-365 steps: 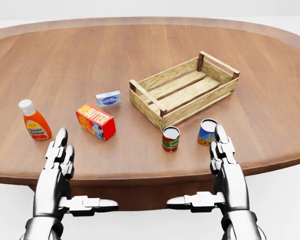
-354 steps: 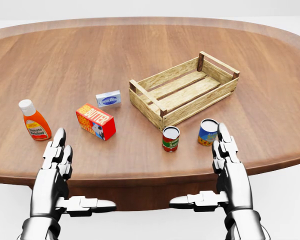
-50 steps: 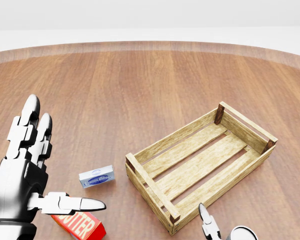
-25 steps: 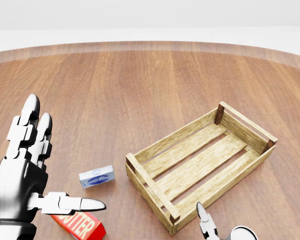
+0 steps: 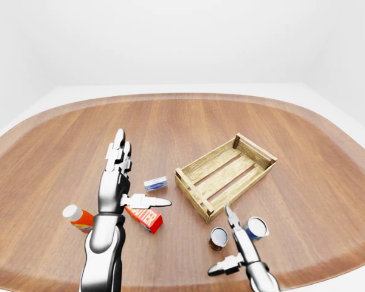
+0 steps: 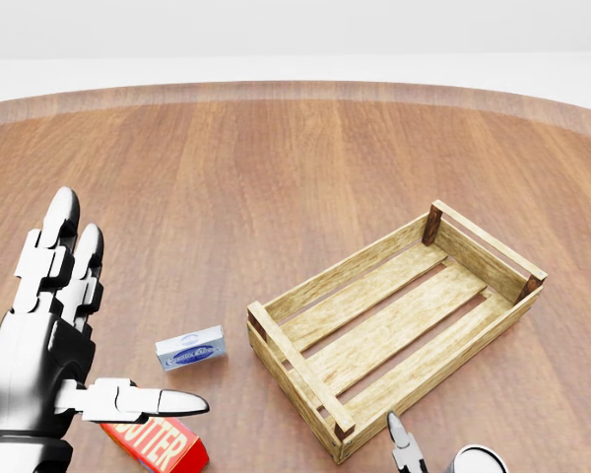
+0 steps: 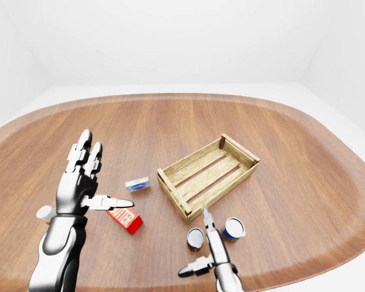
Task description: Pick up the tomato sauce, and put it in the wooden tray.
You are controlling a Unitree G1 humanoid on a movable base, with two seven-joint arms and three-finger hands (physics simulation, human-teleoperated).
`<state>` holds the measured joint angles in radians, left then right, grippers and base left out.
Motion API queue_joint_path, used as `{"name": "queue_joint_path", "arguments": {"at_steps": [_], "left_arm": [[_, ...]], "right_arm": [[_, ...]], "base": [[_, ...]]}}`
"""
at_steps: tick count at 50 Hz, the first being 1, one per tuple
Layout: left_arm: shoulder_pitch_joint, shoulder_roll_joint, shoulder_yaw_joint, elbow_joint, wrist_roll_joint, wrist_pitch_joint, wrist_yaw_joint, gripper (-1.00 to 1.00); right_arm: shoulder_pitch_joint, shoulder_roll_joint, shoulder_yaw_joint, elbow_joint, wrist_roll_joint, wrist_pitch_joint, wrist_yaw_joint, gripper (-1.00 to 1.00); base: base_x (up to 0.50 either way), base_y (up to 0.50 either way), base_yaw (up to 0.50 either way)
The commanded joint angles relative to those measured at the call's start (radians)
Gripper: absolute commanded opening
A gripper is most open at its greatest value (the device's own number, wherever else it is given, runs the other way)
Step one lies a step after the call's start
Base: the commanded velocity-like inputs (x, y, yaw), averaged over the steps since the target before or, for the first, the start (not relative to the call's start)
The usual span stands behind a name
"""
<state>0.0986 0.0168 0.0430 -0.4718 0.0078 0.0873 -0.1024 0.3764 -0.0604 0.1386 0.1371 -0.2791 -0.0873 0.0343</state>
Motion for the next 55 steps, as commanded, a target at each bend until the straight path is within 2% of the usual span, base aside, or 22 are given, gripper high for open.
{"name": "queue_joint_path", "arguments": {"at_steps": [1, 45, 46, 47, 55], "left_arm": [[0.001, 0.0, -0.001, 0.0, -0.001, 0.0, 0.0, 1.0], [-0.004, 0.001, 0.002, 0.011, -0.006, 0.0, -0.002, 1.0], [-0.003, 0.001, 0.002, 0.012, -0.006, 0.0, -0.002, 1.0], [-0.002, 0.001, 0.001, 0.012, -0.006, 0.0, -0.002, 1.0], [0.001, 0.001, 0.003, -0.006, -0.008, 0.0, -0.001, 1.0]], "right_arm": [[-0.018, 0.005, -0.005, 0.041, -0.011, 0.0, -0.007, 1.0], [-0.086, 0.019, -0.014, 0.157, -0.042, 0.0, -0.039, 1.0], [-0.084, 0.019, -0.013, 0.151, -0.045, 0.0, -0.039, -0.04], [-0.082, 0.019, -0.013, 0.15, -0.043, 0.0, -0.035, -1.0], [-0.079, 0.018, -0.014, 0.14, -0.042, 0.0, -0.031, -1.0]], "base": [[0.0, 0.0, 0.0], [0.0, 0.0, 0.0], [0.0, 0.0, 0.0], [0.0, 0.0, 0.0], [0.0, 0.0, 0.0]]}}
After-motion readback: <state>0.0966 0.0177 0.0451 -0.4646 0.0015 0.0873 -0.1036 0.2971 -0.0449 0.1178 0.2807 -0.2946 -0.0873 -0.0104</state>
